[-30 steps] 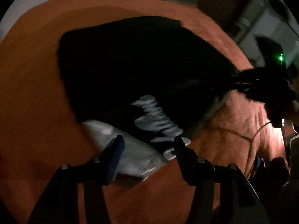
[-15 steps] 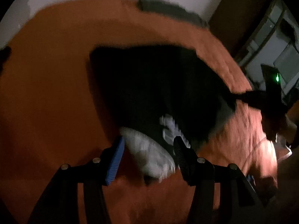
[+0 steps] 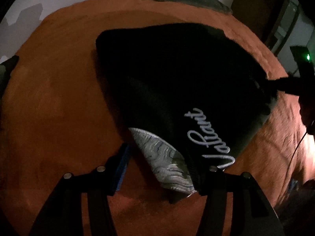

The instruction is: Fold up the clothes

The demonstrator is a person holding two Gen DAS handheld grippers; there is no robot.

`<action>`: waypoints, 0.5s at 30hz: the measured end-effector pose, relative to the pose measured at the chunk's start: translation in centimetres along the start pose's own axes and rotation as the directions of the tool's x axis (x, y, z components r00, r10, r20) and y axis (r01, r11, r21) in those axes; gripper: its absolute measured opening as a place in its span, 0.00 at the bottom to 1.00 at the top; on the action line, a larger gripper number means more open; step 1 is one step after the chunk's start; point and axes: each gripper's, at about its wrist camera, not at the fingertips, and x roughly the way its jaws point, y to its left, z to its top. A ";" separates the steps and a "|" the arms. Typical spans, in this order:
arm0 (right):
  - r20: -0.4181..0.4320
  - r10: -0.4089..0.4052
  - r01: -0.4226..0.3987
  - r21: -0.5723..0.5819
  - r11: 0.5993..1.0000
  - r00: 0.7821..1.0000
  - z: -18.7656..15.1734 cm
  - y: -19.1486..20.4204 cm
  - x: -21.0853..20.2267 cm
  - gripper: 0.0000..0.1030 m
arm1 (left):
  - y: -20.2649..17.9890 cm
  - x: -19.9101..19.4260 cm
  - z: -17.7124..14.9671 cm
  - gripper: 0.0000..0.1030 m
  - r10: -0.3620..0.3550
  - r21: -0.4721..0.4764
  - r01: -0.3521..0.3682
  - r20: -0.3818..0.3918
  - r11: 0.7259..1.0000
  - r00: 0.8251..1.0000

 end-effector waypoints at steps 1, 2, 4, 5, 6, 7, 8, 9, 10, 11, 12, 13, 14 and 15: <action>0.011 0.003 -0.003 -0.002 1.000 1.000 0.2 0.0 -0.3 0.00 | 0.2 -0.4 0.3 0.56 -0.010 -0.013 0.010 0.012 1.000 1.000; 0.022 0.007 -0.006 -0.003 1.000 1.000 0.4 0.0 -0.7 0.00 | 0.3 -0.9 0.9 0.56 -0.013 -0.024 0.014 0.029 1.000 0.999; 0.051 0.014 -0.014 -0.004 1.000 0.999 1.6 0.3 -1.1 0.00 | 0.5 -2.0 2.4 0.57 -0.006 -0.039 0.009 0.076 0.999 0.997; 0.069 0.013 -0.013 -0.011 1.000 0.998 2.5 0.5 -1.3 0.00 | 0.5 -2.3 3.2 0.57 -0.001 -0.048 0.006 0.100 0.999 0.995; 0.088 0.011 -0.009 -0.022 1.000 0.996 3.3 0.9 -1.5 0.00 | 0.5 -2.3 4.2 0.59 0.008 -0.063 0.000 0.124 0.998 0.992; 0.103 0.006 -0.003 -0.031 1.000 0.995 4.2 1.3 -1.4 0.00 | 0.6 -2.2 5.2 0.61 0.019 -0.083 -0.006 0.149 0.997 0.989; 0.121 -0.004 0.008 -0.036 0.999 0.993 5.2 1.8 -1.2 0.01 | 0.7 -2.1 6.3 0.62 0.030 -0.104 -0.012 0.173 0.995 0.984; 0.134 -0.016 0.019 -0.028 0.999 0.991 6.3 2.2 -0.9 0.01 | 0.6 -1.6 7.4 0.63 0.046 -0.132 -0.021 0.186 0.991 0.982; 0.146 -0.027 0.030 -0.019 0.999 0.989 7.5 2.6 -0.5 0.01 | 0.2 -0.6 8.4 0.63 0.063 -0.169 -0.030 0.190 0.985 0.980; 0.167 -0.028 0.030 -0.006 1.000 0.986 8.1 2.6 -0.6 0.01 | -0.1 0.1 9.2 0.63 0.073 -0.205 -0.031 0.204 0.978 0.976; 0.190 -0.028 0.028 0.007 1.000 0.981 8.8 2.5 -0.7 0.01 | 0.1 0.8 9.9 0.63 0.093 -0.250 -0.037 0.218 0.968 0.971; 0.210 -0.037 0.033 0.021 0.999 0.977 9.5 2.7 -0.4 0.01 | 0.2 1.4 10.4 0.63 0.115 -0.293 -0.047 0.222 0.955 0.968; 0.229 -0.046 0.038 0.036 0.999 0.972 10.2 2.8 -0.1 0.01 | 0.3 2.1 10.7 0.63 0.128 -0.323 -0.051 0.220 0.945 0.967; 0.234 -0.060 0.051 0.046 0.998 0.970 10.7 3.0 0.6 0.01 | 0.1 2.9 11.0 0.63 0.141 -0.353 -0.057 0.218 0.934 0.966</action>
